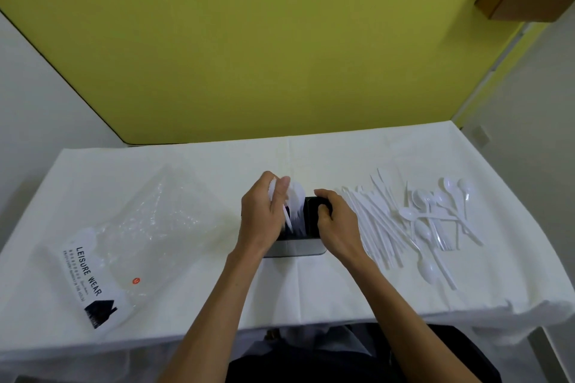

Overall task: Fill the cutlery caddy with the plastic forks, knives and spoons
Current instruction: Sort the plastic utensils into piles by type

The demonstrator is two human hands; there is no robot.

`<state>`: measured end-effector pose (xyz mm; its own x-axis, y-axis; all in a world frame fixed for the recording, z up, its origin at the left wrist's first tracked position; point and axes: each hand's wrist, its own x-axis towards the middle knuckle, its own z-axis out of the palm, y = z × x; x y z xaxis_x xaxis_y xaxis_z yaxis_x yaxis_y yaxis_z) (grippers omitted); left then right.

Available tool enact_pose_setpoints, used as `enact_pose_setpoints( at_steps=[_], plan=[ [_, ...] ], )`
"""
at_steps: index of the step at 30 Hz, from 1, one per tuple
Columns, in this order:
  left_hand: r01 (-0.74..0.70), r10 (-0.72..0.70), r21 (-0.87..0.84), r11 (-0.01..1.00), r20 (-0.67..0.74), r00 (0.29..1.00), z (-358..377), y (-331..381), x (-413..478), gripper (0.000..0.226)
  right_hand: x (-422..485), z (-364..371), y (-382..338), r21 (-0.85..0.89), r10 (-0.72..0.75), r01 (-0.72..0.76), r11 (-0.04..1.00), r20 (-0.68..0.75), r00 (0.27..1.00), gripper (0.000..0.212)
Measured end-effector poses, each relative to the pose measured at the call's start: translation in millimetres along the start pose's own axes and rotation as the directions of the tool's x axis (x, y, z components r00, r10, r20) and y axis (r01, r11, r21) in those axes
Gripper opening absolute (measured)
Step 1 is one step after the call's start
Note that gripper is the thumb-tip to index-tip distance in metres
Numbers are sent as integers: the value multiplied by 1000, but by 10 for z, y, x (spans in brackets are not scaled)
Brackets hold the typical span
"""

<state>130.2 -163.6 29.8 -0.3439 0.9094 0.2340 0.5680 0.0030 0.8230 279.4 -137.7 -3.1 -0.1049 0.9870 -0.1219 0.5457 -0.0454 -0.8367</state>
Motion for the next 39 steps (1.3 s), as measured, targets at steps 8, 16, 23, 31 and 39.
enact_pose_setpoints(
  at_steps=[8, 16, 23, 31, 39],
  plan=[
    [4, -3, -70, 998, 15, 1000, -195, 70, 123, 38, 35, 25, 65, 0, 6, -6, 1000, 14, 1000, 41],
    [13, -14, -63, 998, -17, 1000, -211, 53, 156, 35, 58, 65, 114, -20, -7, 7, 1000, 22, 1000, 44],
    [-35, 30, -41, 999, -127, 991, -181, 107, 214, 37, 68, 97, 154, -37, -14, 15, 999, 30, 999, 44],
    [-114, 90, 389, 914, 80, 993, 62, -264, 24, 27, 73, 128, 161, -32, -22, 22, 999, 13, 1000, 42],
    [-52, -234, 650, 758, 346, 908, 23, -181, 0, 92, 80, 159, 178, -1, -19, 19, 1000, -6, 1000, 42]
  ],
)
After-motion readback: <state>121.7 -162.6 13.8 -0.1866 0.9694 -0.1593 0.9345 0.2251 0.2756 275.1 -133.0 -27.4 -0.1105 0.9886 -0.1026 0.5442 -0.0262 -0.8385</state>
